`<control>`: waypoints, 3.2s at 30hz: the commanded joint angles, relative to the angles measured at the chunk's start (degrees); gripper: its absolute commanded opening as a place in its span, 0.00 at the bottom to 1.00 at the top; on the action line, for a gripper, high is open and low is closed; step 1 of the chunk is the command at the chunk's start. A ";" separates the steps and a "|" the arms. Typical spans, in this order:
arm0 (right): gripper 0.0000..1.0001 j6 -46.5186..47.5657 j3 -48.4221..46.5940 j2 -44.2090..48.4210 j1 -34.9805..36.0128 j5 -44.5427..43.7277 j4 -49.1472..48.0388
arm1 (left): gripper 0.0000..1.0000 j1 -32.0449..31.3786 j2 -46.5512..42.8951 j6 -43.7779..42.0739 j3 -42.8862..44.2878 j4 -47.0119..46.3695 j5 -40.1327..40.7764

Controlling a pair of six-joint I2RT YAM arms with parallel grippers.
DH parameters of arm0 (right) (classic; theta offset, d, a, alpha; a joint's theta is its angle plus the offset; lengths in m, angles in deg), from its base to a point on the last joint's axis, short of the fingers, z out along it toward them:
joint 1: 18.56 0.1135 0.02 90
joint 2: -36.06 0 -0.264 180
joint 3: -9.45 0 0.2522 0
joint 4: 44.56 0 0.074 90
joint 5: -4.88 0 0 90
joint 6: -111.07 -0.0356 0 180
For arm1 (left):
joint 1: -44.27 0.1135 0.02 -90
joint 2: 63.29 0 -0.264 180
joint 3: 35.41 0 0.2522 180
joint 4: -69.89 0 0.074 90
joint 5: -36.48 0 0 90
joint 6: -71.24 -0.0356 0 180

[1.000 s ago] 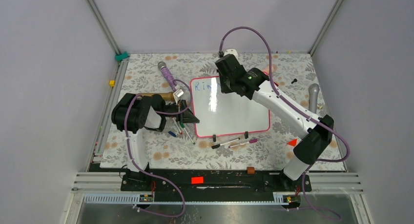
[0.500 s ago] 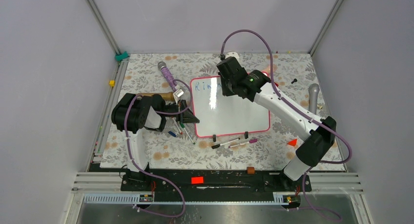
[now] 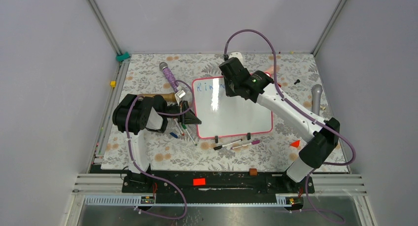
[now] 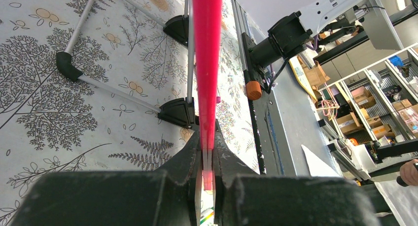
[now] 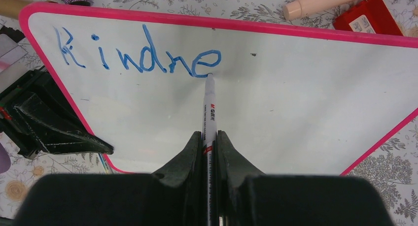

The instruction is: Write a sentence on the whiteboard

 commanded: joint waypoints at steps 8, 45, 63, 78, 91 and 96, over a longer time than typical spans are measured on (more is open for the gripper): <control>0.00 -0.20 3.13 5.93 -0.64 -1.06 -5.86 | 0.00 -0.25 -1.31 -2.14 -0.31 -2.54 -3.48; 0.00 -1.00 -0.64 1.69 -4.04 0.40 -3.55 | 0.00 -0.20 -1.24 -2.14 -0.30 -2.58 -3.55; 0.00 -0.96 3.84 4.12 -4.00 1.57 -3.48 | 0.00 -0.18 -1.28 -2.23 -0.41 -2.57 -3.54; 0.00 -2.10 5.79 5.72 -3.98 0.64 -1.65 | 0.00 -0.26 -1.24 -2.14 -0.34 -2.55 -3.45; 0.00 -1.60 4.24 4.75 -4.04 5.48 -4.01 | 0.00 -0.32 -1.31 -2.14 -0.33 -2.57 -3.48; 0.00 -1.26 3.25 4.28 -4.02 6.06 -4.01 | 0.00 -0.34 -1.23 -2.14 -0.20 -2.54 -3.55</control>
